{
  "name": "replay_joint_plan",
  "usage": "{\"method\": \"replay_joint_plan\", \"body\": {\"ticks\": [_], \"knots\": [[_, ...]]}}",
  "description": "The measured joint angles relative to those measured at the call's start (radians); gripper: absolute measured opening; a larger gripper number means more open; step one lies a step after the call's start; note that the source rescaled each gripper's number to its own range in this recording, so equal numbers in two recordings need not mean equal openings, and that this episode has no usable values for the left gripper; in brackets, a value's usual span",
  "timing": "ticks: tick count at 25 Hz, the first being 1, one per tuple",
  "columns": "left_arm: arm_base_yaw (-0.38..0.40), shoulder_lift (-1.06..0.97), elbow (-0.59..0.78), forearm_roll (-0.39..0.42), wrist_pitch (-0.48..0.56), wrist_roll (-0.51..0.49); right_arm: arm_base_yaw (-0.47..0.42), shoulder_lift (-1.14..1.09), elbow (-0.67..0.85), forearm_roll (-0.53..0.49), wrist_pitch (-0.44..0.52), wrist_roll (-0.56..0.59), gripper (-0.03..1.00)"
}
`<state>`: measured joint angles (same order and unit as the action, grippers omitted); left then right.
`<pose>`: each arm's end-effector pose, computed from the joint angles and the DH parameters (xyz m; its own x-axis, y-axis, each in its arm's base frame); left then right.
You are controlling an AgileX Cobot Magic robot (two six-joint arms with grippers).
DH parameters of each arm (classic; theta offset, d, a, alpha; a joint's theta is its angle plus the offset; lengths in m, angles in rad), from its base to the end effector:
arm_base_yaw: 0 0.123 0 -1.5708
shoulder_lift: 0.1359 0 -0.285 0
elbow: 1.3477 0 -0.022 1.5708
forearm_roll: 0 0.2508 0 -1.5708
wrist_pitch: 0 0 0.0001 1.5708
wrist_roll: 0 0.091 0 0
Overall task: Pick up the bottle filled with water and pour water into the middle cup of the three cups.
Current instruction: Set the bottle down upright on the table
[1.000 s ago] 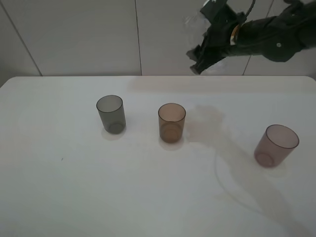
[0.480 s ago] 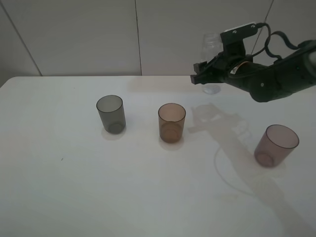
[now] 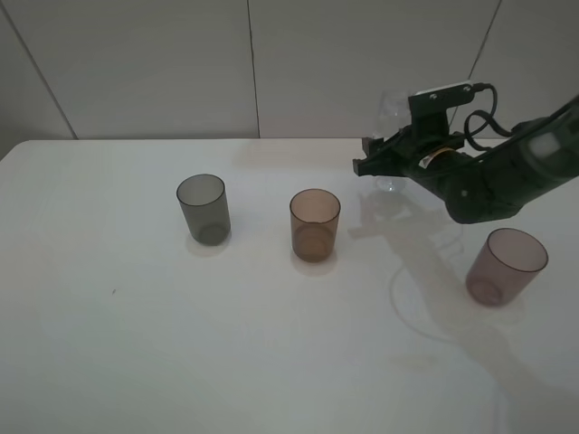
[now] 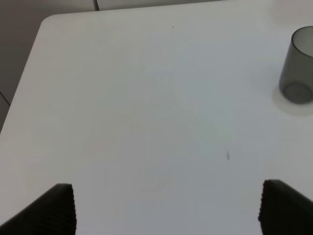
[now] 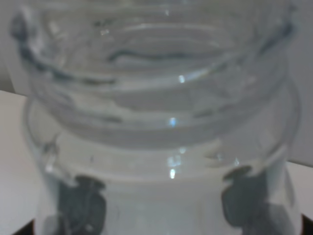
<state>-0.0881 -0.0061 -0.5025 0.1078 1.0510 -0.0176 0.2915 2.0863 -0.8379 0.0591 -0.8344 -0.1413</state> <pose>-0.0052 0.0090 0.2791 -0.4353 0.0745 -0.8972 0.0197 0.9971 0.0733 0.3641 0.1051 0.0990 -0.2816 -0.1903 -0.9405 -0.2774 0.9544 -0.1100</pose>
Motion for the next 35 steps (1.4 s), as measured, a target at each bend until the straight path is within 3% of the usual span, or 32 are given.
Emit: {"method": "replay_joint_plan", "body": {"ticks": [21, 23, 26, 28, 31, 35], "knots": [[0.000, 0.000, 0.000, 0.000, 0.000, 0.000, 0.000, 0.074, -0.001, -0.027, -0.030, 0.030, 0.00], [0.000, 0.000, 0.000, 0.000, 0.000, 0.000, 0.000, 0.074, -0.001, -0.021, -0.031, 0.063, 0.09], [0.000, 0.000, 0.000, 0.000, 0.000, 0.000, 0.000, 0.074, -0.001, -0.003, -0.049, 0.077, 0.49], [0.000, 0.000, 0.000, 0.000, 0.000, 0.000, 0.000, 0.074, -0.001, -0.001, -0.051, 0.079, 0.62], [0.000, 0.000, 0.000, 0.000, 0.000, 0.000, 0.000, 0.060, -0.001, -0.001, -0.051, 0.079, 0.69], [0.000, 0.000, 0.000, 0.000, 0.000, 0.000, 0.000, 0.003, 0.000, 0.000, -0.049, 0.079, 0.69]]}}
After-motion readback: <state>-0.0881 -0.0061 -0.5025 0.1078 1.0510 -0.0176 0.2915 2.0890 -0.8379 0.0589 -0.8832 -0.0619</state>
